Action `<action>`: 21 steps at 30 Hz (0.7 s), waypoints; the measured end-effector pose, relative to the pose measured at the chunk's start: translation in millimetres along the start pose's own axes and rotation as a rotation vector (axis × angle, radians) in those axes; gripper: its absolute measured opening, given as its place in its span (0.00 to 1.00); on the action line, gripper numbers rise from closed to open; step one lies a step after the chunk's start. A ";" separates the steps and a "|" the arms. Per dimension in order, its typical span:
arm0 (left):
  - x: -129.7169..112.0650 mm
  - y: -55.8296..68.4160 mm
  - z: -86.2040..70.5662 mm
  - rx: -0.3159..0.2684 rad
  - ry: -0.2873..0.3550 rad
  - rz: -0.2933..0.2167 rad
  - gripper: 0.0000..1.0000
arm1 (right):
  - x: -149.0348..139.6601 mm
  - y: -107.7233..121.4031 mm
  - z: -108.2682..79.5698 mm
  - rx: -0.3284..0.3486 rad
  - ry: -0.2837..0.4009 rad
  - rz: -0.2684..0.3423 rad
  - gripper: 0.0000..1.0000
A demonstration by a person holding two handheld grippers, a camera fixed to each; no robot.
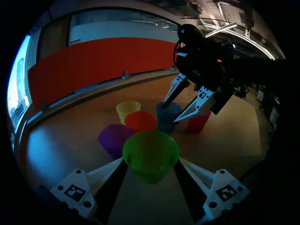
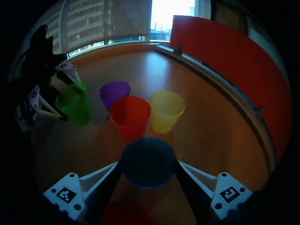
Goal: Pour water
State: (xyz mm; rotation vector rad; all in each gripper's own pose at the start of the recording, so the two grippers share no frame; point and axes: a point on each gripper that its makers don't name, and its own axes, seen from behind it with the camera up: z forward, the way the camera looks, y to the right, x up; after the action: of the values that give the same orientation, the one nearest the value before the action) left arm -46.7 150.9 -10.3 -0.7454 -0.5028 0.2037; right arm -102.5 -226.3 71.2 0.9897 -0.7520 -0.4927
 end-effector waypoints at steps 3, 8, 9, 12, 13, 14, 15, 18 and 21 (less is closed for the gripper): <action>-0.7 -0.1 -0.5 0.002 -0.001 0.000 0.83 | -0.2 0.3 1.2 -0.001 -0.001 0.007 0.98; -2.0 0.2 -0.5 0.003 -0.002 0.000 0.83 | -1.0 -2.3 1.2 0.006 0.004 0.012 0.93; -2.0 0.2 -0.5 0.003 -0.002 0.000 0.83 | -1.2 -2.5 1.1 0.006 0.004 0.012 0.92; -1.5 -0.1 -0.1 0.004 -0.002 0.001 0.83 | -1.6 -2.9 0.7 0.006 0.008 0.010 0.91; -1.3 -0.3 0.0 0.004 -0.001 0.001 0.83 | -1.5 -3.1 0.8 0.007 0.010 0.010 0.91; -1.2 -0.5 0.2 0.004 -0.001 0.001 0.83 | -1.4 -3.4 0.9 0.007 0.012 0.011 0.91; -1.1 -0.6 0.4 0.004 -0.001 0.001 0.83 | -1.3 -3.6 0.9 0.007 0.014 0.011 0.91; -1.0 -0.8 0.6 0.005 0.000 0.000 0.83 | -1.6 -3.9 0.7 0.009 0.020 0.012 0.91; -0.8 -1.0 0.7 0.007 0.001 0.001 0.83 | -2.0 -3.2 0.2 0.009 0.023 0.014 0.91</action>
State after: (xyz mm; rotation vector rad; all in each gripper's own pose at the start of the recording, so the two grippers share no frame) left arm -47.7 150.4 -9.5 -0.7389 -0.5012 0.2057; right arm -104.1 -226.6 67.8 0.9964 -0.7407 -0.4655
